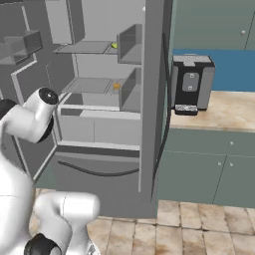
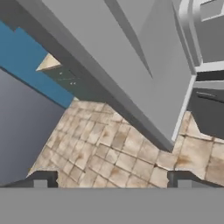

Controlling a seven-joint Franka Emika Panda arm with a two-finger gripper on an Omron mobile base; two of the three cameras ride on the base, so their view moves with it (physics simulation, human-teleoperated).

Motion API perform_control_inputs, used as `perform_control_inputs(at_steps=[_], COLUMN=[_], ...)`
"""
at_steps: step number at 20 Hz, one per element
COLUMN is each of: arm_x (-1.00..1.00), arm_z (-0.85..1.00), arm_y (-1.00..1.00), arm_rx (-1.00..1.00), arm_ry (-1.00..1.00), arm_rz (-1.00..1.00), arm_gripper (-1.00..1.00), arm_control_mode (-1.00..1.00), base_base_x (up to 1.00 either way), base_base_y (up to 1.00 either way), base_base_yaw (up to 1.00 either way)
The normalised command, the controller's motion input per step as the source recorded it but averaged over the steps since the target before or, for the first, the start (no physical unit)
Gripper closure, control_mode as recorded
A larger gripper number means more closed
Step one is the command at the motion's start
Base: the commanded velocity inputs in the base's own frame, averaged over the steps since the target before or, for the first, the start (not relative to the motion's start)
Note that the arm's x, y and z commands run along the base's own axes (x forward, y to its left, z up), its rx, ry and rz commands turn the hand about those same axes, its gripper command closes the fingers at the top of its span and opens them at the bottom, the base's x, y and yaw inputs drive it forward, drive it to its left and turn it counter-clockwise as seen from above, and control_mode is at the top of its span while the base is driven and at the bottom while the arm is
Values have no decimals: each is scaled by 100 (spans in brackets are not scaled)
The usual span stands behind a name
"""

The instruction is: Take the lemon wedge from the fridge and place it on the plate with fish on the dining counter.

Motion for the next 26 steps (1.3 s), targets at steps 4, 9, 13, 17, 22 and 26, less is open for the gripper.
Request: perform_control_inputs(at_steps=[4,9,13,17,22,26], arm_x=[-76,-38,-9,6,-12,0], arm_z=[4,1,13,87,50,1], arm_y=[-100,-93,-68,-29,-7,0], arm_rx=[-25,-33,-34,-26,-11,0], arm_ry=[-1,10,16,5,-31,-1], arm_rz=[-24,-37,-34,-14,0,0], arm_gripper=[-100,-100,-100,-100,-100,-100], arm_control_mode=[-100,-100,-100,-100,-100,-100], base_base_x=[0,0,0,0,0,0], base_base_y=[0,0,0,0,0,0], base_base_yaw=[0,0,0,0,0,0])
